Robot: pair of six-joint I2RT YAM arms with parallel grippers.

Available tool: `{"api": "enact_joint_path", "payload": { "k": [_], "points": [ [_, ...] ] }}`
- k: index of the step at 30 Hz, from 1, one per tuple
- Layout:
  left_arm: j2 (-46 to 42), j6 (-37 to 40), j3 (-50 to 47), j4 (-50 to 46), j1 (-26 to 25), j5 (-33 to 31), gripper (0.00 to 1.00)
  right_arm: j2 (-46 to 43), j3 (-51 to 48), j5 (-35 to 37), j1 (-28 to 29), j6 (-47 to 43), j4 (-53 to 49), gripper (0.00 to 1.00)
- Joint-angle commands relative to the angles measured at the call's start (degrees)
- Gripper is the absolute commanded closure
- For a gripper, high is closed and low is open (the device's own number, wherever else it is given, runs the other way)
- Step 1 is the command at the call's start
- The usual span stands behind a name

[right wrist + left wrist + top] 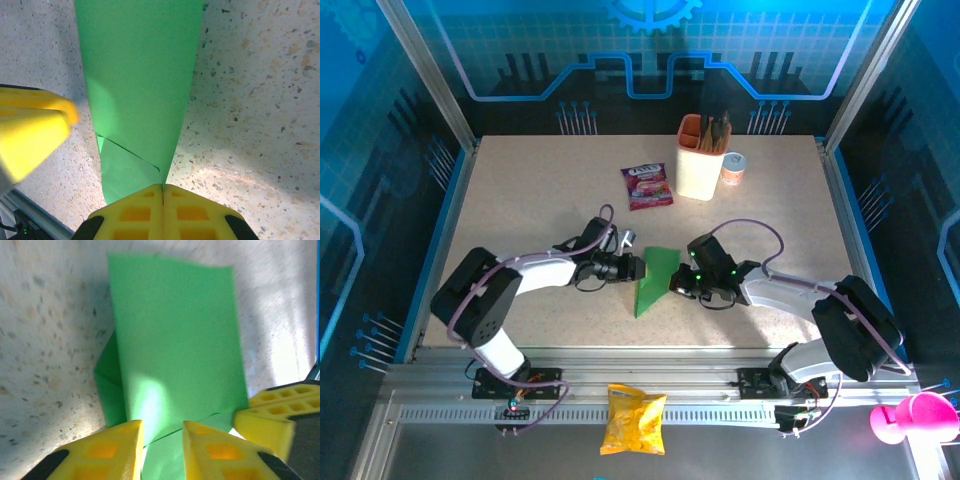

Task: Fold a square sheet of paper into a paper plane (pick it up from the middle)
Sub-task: Fold the wing for the fifth time at the center of the table.

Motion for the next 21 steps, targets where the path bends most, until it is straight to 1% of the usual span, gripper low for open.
{"api": "enact_joint_path", "payload": {
  "k": [1, 4, 6, 10, 11, 15, 18, 21],
  "points": [
    [-6.7, 3.7, -1.7, -3.7, -2.5, -8.8, 0.69, -1.6, 2.0, 1.6, 0.4, 0.6, -3.7, 1.0],
    [-11.2, 6.6, -2.5, -7.1, -7.2, -15.9, 0.67, -1.7, 2.6, 2.1, 0.6, 0.9, -5.1, 1.0],
    [-13.6, 8.3, -3.5, -7.7, -10.9, -20.3, 0.66, -1.7, 2.9, 2.2, 0.7, 1.0, -5.4, 1.0],
    [-16.1, 10.5, -6.1, -5.9, -18.0, -26.7, 0.62, -1.1, 3.2, 2.3, 1.0, 1.3, -5.3, 1.0],
    [-16.3, 11.4, -6.5, -5.5, -20.3, -29.2, 0.61, -0.9, 3.3, 2.4, 1.1, 1.4, -5.3, 1.0],
    [-14.6, 13.8, -7.2, -3.9, -26.7, -35.9, 0.55, 0.0, 3.7, 2.4, 1.4, 1.6, -5.2, 1.0],
    [-12.2, 14.9, -7.1, -2.5, -29.3, -39.1, 0.5, 0.7, 3.9, 2.3, 1.5, 1.7, -4.9, 1.0],
    [-10.3, 16.1, -7.1, -1.1, -31.0, -41.8, 0.49, 1.2, 4.0, 2.1, 1.6, 1.8, -4.5, 1.0]
  ]
}}
